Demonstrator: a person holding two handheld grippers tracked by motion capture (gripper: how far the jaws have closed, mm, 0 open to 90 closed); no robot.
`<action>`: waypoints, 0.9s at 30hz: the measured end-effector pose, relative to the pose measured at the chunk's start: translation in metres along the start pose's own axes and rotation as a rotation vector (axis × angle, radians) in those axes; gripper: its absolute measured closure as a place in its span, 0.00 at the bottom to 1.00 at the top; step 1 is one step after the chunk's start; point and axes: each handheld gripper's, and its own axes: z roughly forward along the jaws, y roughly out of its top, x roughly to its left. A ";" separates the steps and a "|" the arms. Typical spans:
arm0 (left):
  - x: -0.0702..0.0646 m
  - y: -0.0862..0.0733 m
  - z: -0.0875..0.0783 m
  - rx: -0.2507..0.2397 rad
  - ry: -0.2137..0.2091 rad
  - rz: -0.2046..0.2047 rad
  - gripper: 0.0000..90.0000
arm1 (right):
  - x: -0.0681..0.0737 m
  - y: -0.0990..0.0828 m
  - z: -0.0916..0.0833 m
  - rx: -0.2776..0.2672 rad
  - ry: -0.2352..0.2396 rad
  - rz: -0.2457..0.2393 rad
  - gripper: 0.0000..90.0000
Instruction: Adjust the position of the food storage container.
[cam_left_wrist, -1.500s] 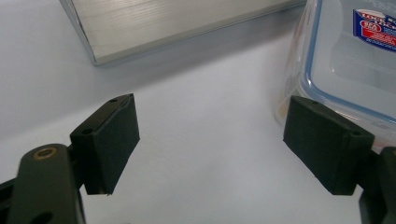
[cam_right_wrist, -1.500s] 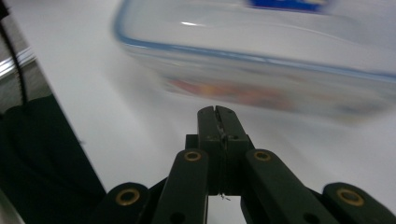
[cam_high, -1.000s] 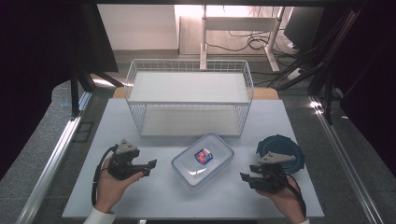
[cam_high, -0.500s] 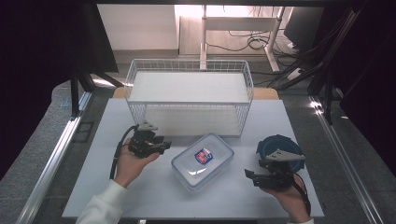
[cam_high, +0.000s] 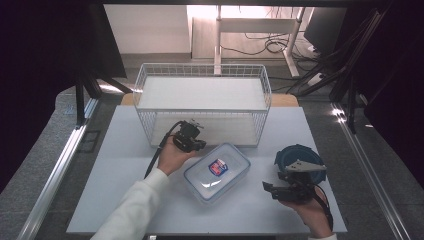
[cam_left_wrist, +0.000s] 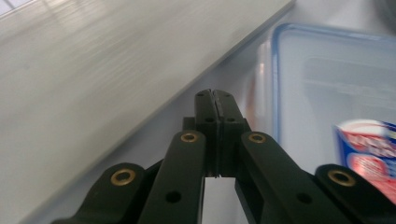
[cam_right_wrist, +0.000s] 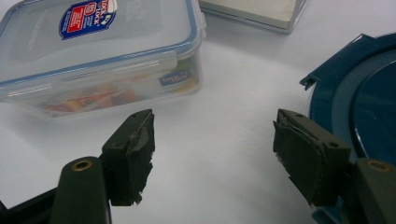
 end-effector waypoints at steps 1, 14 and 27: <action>0.000 0.003 0.003 0.005 -0.012 0.015 1.00 | -0.001 0.000 0.000 -0.002 -0.003 -0.002 0.32; -0.007 0.021 0.027 0.044 -0.102 0.064 1.00 | -0.004 0.001 -0.004 -0.011 -0.017 0.003 0.32; -0.049 0.028 0.033 0.091 -0.185 0.205 1.00 | -0.007 0.003 -0.009 -0.028 -0.019 0.003 0.32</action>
